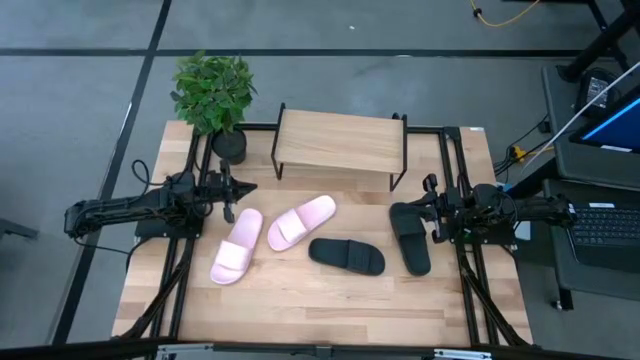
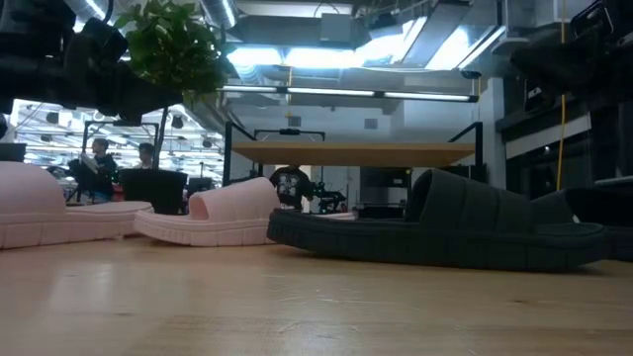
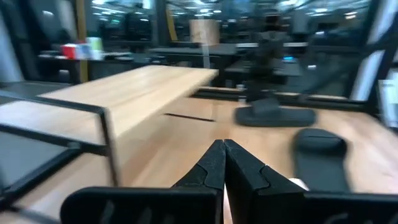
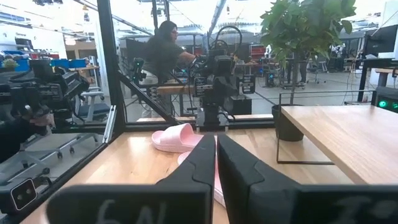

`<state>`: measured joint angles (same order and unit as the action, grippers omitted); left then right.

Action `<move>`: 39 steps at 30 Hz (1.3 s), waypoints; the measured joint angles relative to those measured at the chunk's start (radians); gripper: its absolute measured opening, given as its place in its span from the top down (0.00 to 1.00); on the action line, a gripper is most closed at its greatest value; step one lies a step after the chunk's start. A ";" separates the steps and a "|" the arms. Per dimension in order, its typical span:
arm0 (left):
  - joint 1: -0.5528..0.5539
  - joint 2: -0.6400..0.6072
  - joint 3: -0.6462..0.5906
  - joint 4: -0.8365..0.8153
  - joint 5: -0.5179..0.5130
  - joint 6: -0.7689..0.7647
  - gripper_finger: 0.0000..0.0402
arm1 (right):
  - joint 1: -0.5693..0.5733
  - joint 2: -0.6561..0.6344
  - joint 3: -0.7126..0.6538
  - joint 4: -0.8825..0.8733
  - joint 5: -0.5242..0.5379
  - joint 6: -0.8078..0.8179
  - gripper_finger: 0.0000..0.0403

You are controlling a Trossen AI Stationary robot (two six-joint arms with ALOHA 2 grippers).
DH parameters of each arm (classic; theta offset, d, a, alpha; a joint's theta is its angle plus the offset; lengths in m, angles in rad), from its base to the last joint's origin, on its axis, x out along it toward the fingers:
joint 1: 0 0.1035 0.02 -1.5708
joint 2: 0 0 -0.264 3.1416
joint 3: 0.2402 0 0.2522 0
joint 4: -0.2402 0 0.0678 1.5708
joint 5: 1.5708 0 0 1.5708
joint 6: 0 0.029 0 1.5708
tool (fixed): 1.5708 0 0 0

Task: Pick and place slides into the shelf
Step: Put the right black slide on the shelf

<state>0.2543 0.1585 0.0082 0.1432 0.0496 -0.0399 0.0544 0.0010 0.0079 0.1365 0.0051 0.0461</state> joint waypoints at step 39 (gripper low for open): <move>0.000 0.013 0.000 -0.005 0.194 0.077 1.00 | 0.000 0.073 0.000 -0.110 -0.053 -0.051 0.95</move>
<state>0.2539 0.1711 0.0082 0.1384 0.2440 0.0376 0.0544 0.0741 0.0082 0.0265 -0.0481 -0.0046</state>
